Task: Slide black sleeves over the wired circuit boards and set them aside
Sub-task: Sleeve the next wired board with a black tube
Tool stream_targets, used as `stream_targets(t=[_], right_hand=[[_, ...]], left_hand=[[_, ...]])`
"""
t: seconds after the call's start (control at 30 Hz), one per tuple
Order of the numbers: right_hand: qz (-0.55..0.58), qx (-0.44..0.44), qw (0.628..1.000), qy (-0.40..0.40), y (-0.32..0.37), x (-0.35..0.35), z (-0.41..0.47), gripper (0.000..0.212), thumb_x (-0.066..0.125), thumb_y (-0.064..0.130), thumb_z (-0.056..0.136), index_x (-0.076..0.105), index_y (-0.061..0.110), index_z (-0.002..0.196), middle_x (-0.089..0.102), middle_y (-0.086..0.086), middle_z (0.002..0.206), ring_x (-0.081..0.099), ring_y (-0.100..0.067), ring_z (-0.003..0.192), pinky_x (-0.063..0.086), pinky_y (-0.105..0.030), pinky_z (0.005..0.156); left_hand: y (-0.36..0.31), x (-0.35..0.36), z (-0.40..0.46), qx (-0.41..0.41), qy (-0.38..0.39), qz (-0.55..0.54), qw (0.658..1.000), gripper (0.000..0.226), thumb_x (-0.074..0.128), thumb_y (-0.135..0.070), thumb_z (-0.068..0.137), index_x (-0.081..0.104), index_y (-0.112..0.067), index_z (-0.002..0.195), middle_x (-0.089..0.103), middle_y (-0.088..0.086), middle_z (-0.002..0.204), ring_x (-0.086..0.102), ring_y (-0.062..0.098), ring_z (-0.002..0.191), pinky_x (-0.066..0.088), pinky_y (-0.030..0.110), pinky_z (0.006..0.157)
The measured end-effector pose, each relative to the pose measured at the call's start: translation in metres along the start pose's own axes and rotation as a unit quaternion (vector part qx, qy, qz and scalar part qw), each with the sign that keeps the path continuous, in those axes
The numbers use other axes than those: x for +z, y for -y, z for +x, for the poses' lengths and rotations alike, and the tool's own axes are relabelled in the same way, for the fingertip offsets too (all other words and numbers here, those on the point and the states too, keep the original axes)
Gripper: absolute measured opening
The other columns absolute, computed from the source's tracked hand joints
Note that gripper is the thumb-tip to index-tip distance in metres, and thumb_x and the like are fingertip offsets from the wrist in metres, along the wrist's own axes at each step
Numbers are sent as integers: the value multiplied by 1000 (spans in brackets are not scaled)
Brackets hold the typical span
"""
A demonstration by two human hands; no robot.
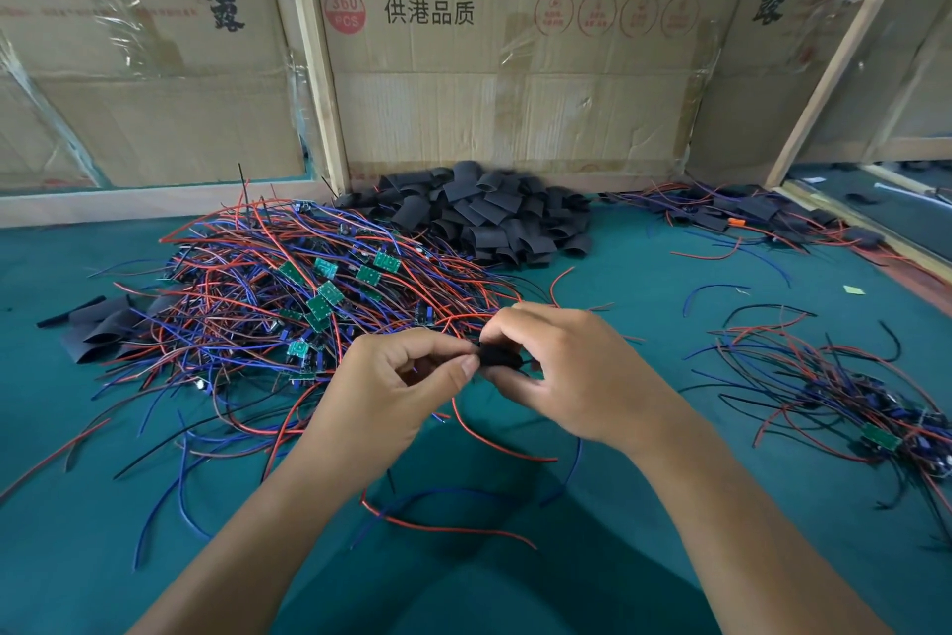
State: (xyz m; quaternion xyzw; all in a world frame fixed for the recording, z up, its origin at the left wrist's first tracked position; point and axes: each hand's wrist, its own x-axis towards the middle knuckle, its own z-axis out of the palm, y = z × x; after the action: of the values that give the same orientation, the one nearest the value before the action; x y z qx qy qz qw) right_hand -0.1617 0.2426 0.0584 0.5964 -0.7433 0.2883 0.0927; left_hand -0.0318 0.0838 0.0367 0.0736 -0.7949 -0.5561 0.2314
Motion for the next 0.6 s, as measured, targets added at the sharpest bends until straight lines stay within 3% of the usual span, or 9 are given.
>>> stream_targets(t=[0.13, 0.2, 0.37, 0.47, 0.6], right_hand=[[0, 15, 1000, 14, 0, -3, 0, 14, 72, 24, 89, 66, 16, 99, 66, 4, 88, 59, -22, 77, 49, -42, 70], [-4, 29, 999, 21, -2, -6, 0, 12, 72, 24, 89, 66, 18, 98, 67, 6, 89, 60, -20, 79, 49, -42, 71], [-32, 69, 996, -38, -14, -24, 8, 8, 73, 26, 86, 66, 25, 89, 63, 9, 87, 58, -18, 83, 50, -41, 70], [-84, 108, 988, -75, -42, -48, 21, 12, 77, 23, 84, 73, 18, 93, 62, -3, 94, 57, -22, 84, 48, -37, 74], [-197, 191, 957, -90, -99, -90, 34, 13, 75, 15, 82, 74, 8, 94, 58, -14, 88, 60, -35, 80, 48, -37, 71]], left_hand=[[1, 3, 0, 17, 2, 0, 1000, 18, 68, -23, 92, 78, -37, 93, 65, -3, 69, 46, 0, 58, 36, 14, 55], [0, 5, 0, 23, 16, 3, 1000, 18, 62, -32, 91, 77, -41, 98, 63, -9, 72, 45, -2, 56, 34, 10, 54], [-1, 10, -1, 23, 32, 23, 999, 31, 55, -45, 90, 67, -43, 119, 67, -16, 95, 58, 1, 80, 43, 13, 70], [2, 6, 0, 33, -22, 117, 992, 29, 51, -51, 89, 60, -42, 114, 60, -26, 106, 58, 0, 92, 42, 9, 74], [10, 0, 2, 55, -18, 239, 969, 20, 55, -38, 97, 58, -37, 117, 53, -27, 106, 54, 0, 98, 39, 8, 73]])
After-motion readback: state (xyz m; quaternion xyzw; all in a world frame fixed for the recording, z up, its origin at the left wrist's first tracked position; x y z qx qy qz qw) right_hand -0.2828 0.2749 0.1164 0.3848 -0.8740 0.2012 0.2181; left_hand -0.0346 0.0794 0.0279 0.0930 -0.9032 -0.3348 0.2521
